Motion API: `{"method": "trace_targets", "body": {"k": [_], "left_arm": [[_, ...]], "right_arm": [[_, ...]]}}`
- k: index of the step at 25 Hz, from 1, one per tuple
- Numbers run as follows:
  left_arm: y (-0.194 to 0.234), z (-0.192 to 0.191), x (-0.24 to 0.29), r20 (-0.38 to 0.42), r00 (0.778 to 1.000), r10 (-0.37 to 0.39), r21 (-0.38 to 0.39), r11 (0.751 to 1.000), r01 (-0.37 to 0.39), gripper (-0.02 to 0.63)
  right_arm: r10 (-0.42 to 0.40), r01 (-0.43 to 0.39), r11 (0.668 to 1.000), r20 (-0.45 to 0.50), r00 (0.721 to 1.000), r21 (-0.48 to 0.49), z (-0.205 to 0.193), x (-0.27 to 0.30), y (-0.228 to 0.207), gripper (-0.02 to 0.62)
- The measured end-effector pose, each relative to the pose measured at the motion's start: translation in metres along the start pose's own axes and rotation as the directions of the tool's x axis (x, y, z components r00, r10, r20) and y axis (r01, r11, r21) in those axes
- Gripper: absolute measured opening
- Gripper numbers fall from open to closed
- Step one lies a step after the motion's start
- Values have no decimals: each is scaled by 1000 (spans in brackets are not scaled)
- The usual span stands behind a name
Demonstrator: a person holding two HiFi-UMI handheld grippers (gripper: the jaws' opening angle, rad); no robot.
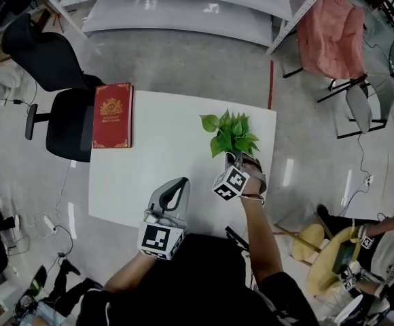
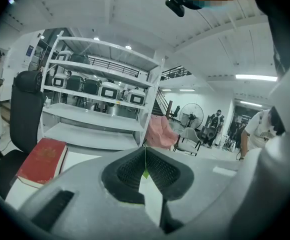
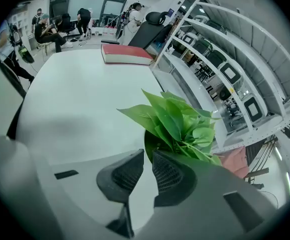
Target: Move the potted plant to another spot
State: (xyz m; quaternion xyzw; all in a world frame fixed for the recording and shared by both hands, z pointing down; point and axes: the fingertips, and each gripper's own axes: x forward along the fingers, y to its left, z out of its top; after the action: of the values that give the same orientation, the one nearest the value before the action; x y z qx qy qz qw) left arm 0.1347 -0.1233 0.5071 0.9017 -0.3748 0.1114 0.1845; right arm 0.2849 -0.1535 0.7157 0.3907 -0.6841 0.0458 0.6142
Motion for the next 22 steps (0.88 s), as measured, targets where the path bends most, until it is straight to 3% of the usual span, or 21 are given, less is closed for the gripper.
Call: {"method": "trace_targets", "body": {"k": [22], "left_arm": [[40, 13, -31, 49, 996, 77, -22, 997, -76, 18]], "right_arm": [[4, -5, 996, -13, 1000, -91, 11, 12, 1, 15]]}}
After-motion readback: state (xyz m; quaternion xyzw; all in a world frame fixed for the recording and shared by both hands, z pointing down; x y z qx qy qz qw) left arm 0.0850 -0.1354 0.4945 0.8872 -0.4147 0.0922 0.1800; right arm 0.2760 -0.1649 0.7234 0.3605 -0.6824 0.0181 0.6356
